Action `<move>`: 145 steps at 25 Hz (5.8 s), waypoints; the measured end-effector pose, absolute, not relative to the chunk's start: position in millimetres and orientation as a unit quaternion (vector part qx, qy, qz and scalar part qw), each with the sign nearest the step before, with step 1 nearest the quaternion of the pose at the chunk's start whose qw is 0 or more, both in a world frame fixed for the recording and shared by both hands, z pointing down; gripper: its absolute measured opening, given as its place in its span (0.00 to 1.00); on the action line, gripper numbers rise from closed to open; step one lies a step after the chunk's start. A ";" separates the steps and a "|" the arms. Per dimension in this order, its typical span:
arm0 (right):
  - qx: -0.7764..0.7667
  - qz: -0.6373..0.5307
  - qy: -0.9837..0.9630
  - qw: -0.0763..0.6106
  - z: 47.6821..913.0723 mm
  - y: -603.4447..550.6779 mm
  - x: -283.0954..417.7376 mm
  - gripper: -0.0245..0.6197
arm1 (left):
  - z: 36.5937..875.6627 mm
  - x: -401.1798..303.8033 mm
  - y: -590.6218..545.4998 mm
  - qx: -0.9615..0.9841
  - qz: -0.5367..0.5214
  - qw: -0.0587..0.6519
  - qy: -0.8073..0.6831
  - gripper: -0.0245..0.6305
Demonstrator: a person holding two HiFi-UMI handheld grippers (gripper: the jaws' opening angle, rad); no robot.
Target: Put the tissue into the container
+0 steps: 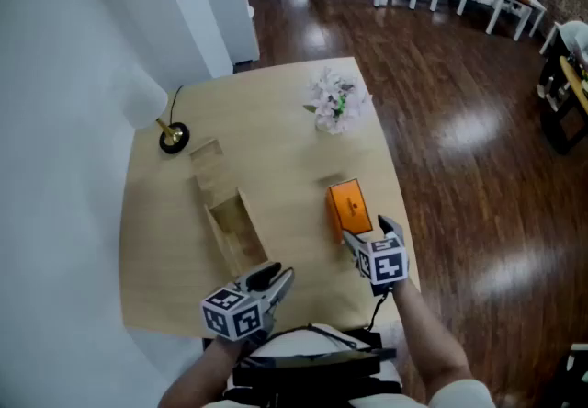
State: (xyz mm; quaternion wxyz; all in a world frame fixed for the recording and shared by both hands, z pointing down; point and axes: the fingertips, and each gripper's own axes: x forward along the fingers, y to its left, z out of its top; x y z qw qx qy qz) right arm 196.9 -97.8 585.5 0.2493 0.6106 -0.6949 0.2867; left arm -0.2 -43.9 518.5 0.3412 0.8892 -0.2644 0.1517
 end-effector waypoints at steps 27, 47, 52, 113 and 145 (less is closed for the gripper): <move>0.562 0.383 -0.686 0.259 669.3 -147.1 190.0 0.75 | 565.3 43.4 -71.1 0.863 0.221 0.372 -0.262 0.26; 0.573 0.337 -0.682 0.304 666.7 -152.1 185.5 0.75 | 564.5 42.5 -67.8 0.860 0.221 0.378 -0.262 0.26; 0.571 0.349 -0.682 0.295 672.6 -153.5 184.3 0.75 | 563.0 39.6 -67.5 0.859 0.219 0.378 -0.265 0.26; 0.585 0.277 -0.718 0.254 549.2 -170.9 47.6 0.69 | 512.6 -114.0 -87.1 0.870 0.133 0.337 -0.333 0.26; 0.513 0.310 -0.751 0.276 590.1 -185.0 -116.9 0.69 | 536.2 -188.5 -94.7 0.850 0.130 0.374 -0.347 0.26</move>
